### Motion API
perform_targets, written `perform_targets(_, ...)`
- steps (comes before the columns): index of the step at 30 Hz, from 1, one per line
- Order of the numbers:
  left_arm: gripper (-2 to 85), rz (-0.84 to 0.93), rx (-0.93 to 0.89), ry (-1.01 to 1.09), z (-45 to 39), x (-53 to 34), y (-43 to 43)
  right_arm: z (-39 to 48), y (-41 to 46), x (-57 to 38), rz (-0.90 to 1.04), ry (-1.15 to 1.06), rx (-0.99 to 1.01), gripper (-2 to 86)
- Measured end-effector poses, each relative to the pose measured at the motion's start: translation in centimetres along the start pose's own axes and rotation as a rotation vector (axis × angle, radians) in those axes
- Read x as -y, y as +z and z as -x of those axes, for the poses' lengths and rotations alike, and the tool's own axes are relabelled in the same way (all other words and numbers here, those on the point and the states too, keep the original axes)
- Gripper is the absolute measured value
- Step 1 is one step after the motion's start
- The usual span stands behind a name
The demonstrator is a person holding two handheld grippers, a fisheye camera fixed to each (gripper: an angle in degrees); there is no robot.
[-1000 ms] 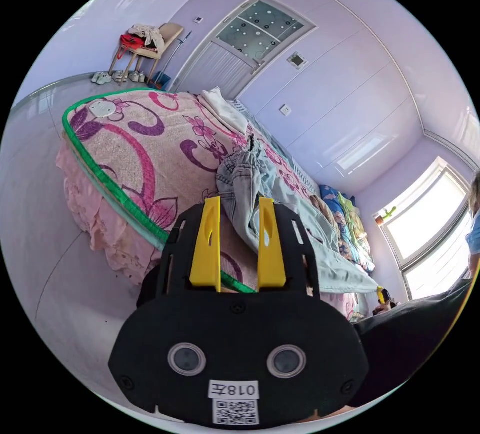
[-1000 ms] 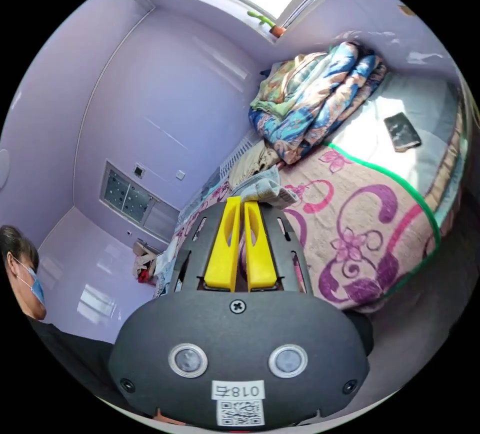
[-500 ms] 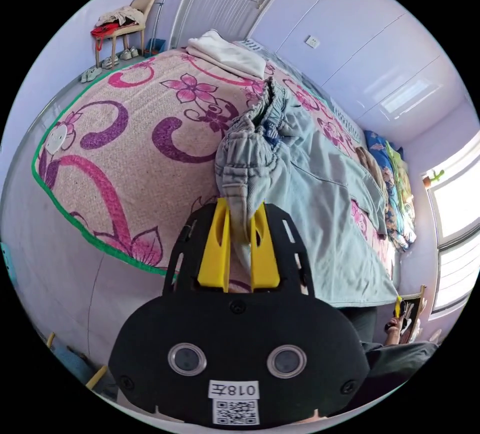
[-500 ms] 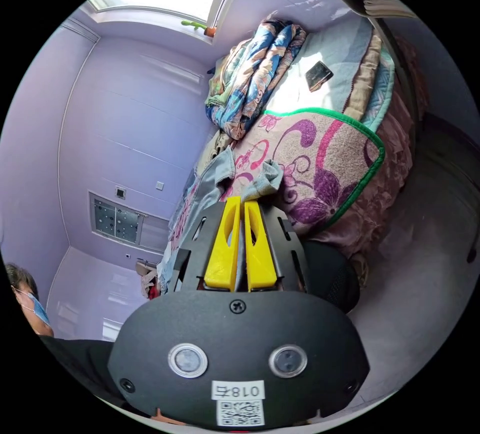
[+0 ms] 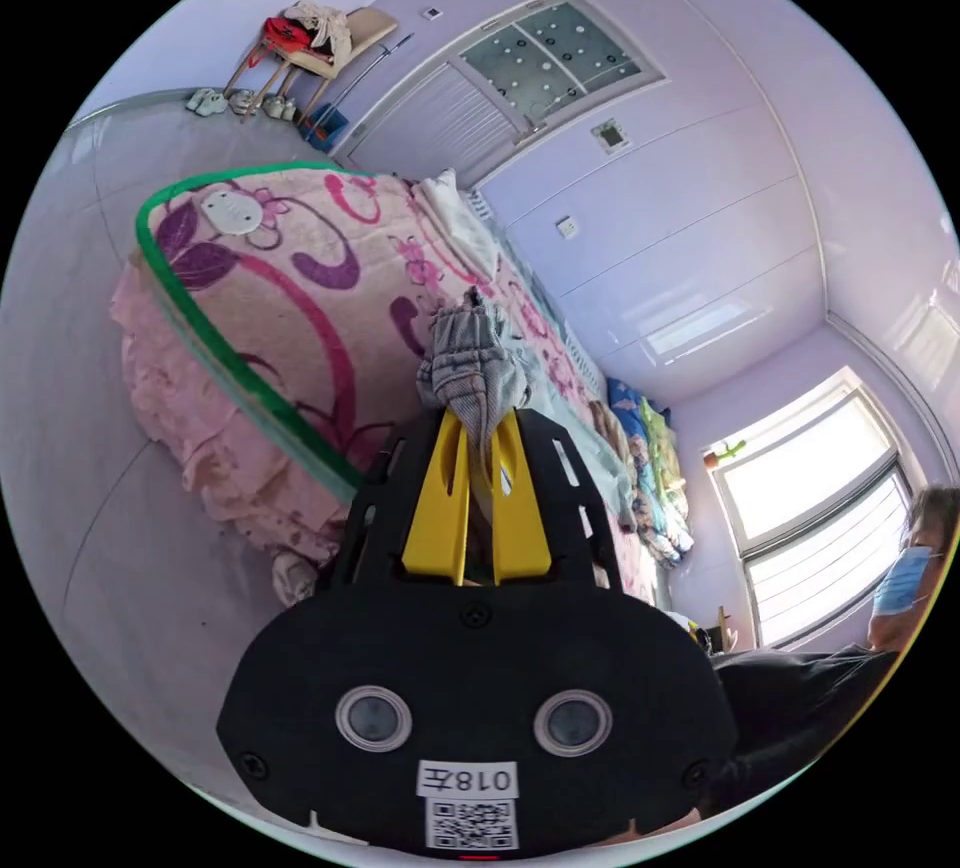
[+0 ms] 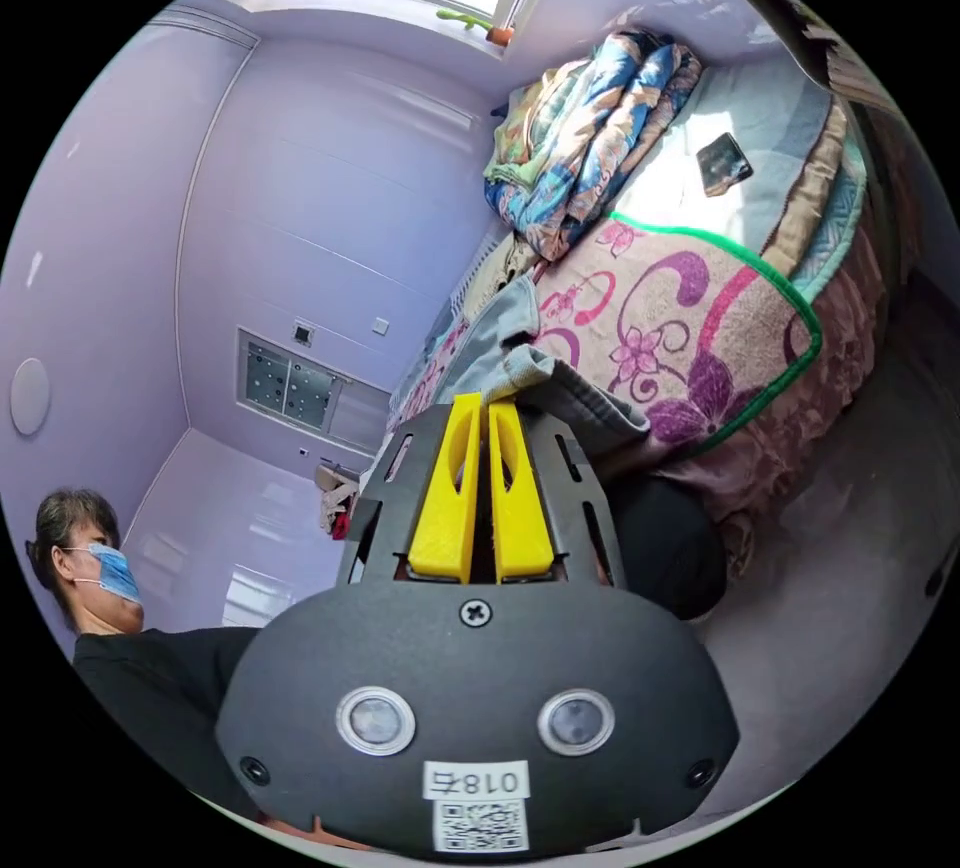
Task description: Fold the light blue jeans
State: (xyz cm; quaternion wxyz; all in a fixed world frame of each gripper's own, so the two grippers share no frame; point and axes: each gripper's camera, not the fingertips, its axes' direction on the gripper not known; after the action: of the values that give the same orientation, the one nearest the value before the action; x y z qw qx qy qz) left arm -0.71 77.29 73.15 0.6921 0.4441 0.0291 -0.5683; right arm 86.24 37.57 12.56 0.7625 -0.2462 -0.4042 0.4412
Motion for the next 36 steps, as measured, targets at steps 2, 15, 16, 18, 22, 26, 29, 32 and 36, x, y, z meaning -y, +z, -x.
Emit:
perform_targets(2,-0.7,0.116,0.004,-0.036,2.8,-0.1,1.0,-1.3,0.7,-0.6,0.061,0.044,0.018,0.2)
perform_targets(15,-0.5,0.026,-0.097,0.119,-1.9,1.9,0.0,10.5,1.3,6.4,-0.020,-0.299,0.171,0.3)
perform_targets(16,-0.4,0.049,-0.108,0.100,-1.0,1.1,0.2,10.1,1.0,6.4,-0.002,-0.300,0.136,0.4)
perform_targets(18,0.0,0.096,-0.118,0.067,0.8,-0.3,0.7,8.1,1.7,5.8,0.084,-0.261,0.066,0.6)
perform_targets(22,3.1,0.218,-0.117,-0.027,4.3,-3.0,1.8,0.7,4.2,2.9,0.253,-0.007,-0.091,1.7)
perform_targets(26,8.1,0.347,-0.013,-0.060,4.6,-3.8,1.1,0.0,6.0,1.1,0.351,0.077,-0.190,5.0)
perform_targets(29,9.7,0.302,0.026,-0.061,3.7,-3.9,-2.8,2.1,4.7,1.0,0.319,0.092,-0.230,6.8)
perform_targets(32,9.9,0.196,0.124,-0.080,2.2,-3.9,-7.0,6.3,3.8,1.9,0.250,0.032,-0.325,7.7)
perform_targets(36,9.6,0.113,0.190,-0.043,-1.5,-3.2,-8.3,15.1,10.3,5.5,0.240,-0.239,-0.394,9.3)
